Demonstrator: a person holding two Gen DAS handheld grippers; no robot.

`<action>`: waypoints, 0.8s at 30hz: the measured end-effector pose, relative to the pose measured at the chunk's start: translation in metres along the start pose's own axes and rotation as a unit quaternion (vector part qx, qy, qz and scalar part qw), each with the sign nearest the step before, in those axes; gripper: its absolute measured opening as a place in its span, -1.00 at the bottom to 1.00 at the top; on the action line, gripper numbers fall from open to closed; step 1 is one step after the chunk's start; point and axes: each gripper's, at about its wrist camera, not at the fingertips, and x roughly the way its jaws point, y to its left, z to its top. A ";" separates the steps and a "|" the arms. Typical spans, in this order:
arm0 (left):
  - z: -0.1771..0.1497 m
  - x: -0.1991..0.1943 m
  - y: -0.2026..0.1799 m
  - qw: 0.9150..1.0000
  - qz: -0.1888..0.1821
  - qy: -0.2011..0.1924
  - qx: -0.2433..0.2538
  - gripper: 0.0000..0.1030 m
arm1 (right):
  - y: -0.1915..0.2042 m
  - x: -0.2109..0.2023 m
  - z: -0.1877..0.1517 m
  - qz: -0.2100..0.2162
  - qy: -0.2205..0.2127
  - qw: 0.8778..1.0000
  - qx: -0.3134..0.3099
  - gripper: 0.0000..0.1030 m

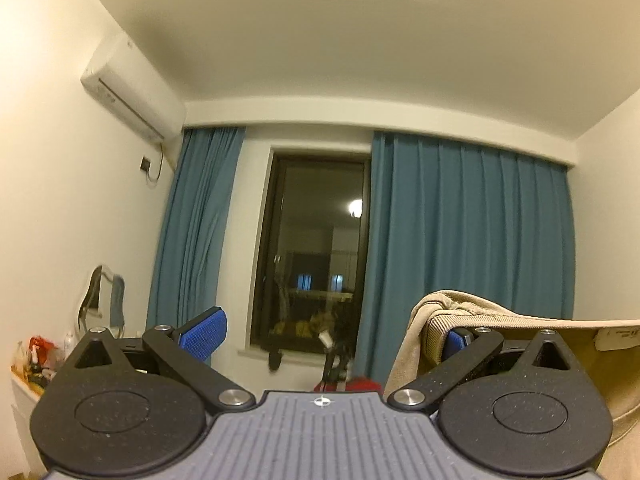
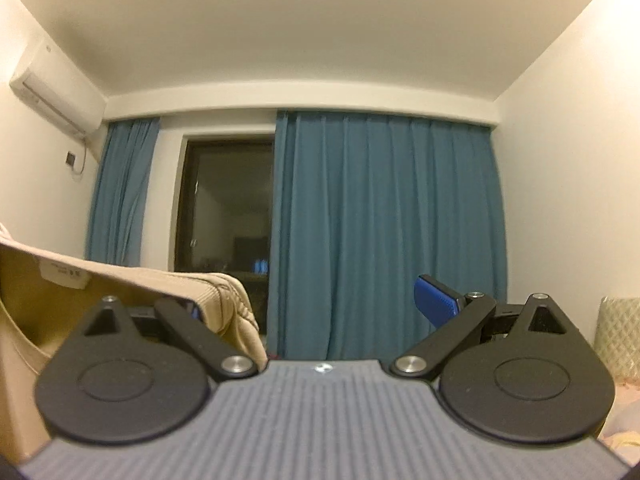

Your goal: Fold clothes

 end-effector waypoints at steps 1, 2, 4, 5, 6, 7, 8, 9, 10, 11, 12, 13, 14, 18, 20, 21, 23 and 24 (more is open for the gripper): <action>-0.010 0.014 0.001 1.000 0.002 0.012 0.005 1.00 | 0.001 0.009 -0.010 0.000 0.012 1.000 0.001 0.91; -0.020 0.031 0.002 1.000 0.004 0.024 0.008 1.00 | 0.002 0.020 -0.021 -0.001 0.024 1.000 0.002 0.91; -0.043 0.065 0.002 0.999 0.008 0.050 0.011 1.00 | 0.005 0.042 -0.045 -0.003 0.049 0.999 0.001 0.91; -0.056 0.085 0.002 0.998 0.010 0.062 0.010 1.00 | 0.006 0.054 -0.057 -0.004 0.061 0.998 0.000 0.91; -0.069 0.107 0.000 0.997 0.014 0.072 0.008 1.00 | 0.007 0.066 -0.069 -0.006 0.071 0.997 -0.004 0.91; -0.082 0.128 -0.001 0.996 0.017 0.083 0.006 1.00 | 0.009 0.081 -0.083 -0.010 0.080 0.997 -0.008 0.91; -0.098 0.149 -0.003 0.996 0.021 0.091 0.007 1.00 | 0.010 0.099 -0.098 -0.014 0.090 0.996 -0.010 0.91; -0.119 0.172 -0.008 0.995 0.025 0.098 0.009 1.00 | 0.011 0.118 -0.114 -0.019 0.100 0.995 -0.011 0.91; -0.140 0.196 -0.013 0.994 0.028 0.106 0.011 1.00 | 0.011 0.140 -0.130 -0.025 0.112 0.993 -0.009 0.91; -0.161 0.220 -0.019 0.993 0.032 0.115 0.014 1.00 | 0.011 0.161 -0.147 -0.032 0.124 0.992 -0.008 0.91; -0.187 0.250 -0.025 0.991 0.036 0.130 0.018 1.00 | 0.012 0.184 -0.165 -0.038 0.135 0.990 -0.008 0.91; -0.215 0.275 -0.031 0.989 0.037 0.143 0.020 1.00 | 0.011 0.209 -0.187 -0.046 0.147 0.988 -0.009 0.91; -0.243 0.299 -0.037 0.987 0.037 0.155 0.021 1.00 | 0.011 0.234 -0.210 -0.052 0.159 0.986 -0.011 0.91; -0.364 0.402 -0.055 0.977 0.028 0.209 0.026 1.00 | 0.004 0.323 -0.322 -0.064 0.208 0.976 -0.014 0.91; -0.427 0.448 -0.059 0.969 0.022 0.246 0.027 1.00 | 0.001 0.366 -0.381 -0.059 0.248 0.967 -0.008 0.90; -0.456 0.471 -0.061 0.963 0.016 0.267 0.037 1.00 | 0.000 0.384 -0.407 -0.056 0.269 0.962 -0.007 0.90; -0.504 0.503 -0.066 0.948 -0.001 0.308 0.075 1.00 | -0.001 0.419 -0.456 -0.046 0.313 0.949 -0.007 0.90; -0.527 0.517 -0.069 0.940 -0.009 0.327 0.095 1.00 | -0.002 0.436 -0.481 -0.041 0.335 0.941 -0.007 0.90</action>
